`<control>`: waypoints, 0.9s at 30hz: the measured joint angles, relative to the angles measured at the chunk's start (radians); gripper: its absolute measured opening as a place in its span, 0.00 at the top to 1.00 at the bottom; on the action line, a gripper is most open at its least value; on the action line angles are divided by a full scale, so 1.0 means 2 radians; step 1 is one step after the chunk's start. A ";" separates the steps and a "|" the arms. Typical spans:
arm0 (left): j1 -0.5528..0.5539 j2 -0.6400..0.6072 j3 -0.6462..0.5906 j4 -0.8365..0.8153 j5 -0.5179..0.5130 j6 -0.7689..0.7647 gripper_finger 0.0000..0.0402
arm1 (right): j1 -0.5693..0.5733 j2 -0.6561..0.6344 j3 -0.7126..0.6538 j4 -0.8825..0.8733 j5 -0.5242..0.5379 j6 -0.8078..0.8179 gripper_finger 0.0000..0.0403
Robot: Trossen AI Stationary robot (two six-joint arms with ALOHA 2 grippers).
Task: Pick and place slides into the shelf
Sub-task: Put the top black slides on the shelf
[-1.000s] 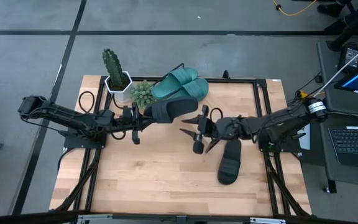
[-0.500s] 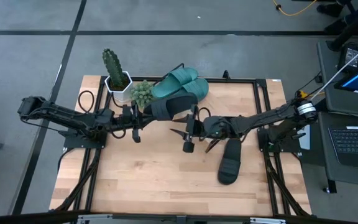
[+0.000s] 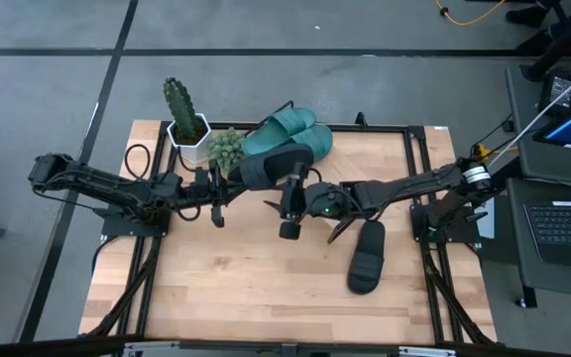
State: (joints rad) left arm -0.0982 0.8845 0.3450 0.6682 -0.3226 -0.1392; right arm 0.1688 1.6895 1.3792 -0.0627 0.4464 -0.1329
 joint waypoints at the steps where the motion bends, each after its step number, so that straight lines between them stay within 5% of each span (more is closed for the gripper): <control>1: 0.000 0.000 0.000 0.000 0.000 0.004 1.00 | 0.001 -0.002 0.000 -0.004 0.001 0.000 0.60; 13: 0.000 0.000 0.000 -0.001 0.003 0.008 1.00 | 0.014 -0.015 0.000 -0.049 0.063 0.010 0.60; 27: 0.000 0.000 0.000 0.012 0.014 0.008 1.00 | 0.003 -0.016 0.000 -0.054 0.018 0.039 0.61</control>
State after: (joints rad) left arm -0.0985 0.8845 0.3447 0.6926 -0.2944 -0.1230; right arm 0.1745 1.6581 1.3796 -0.1703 0.4832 -0.0549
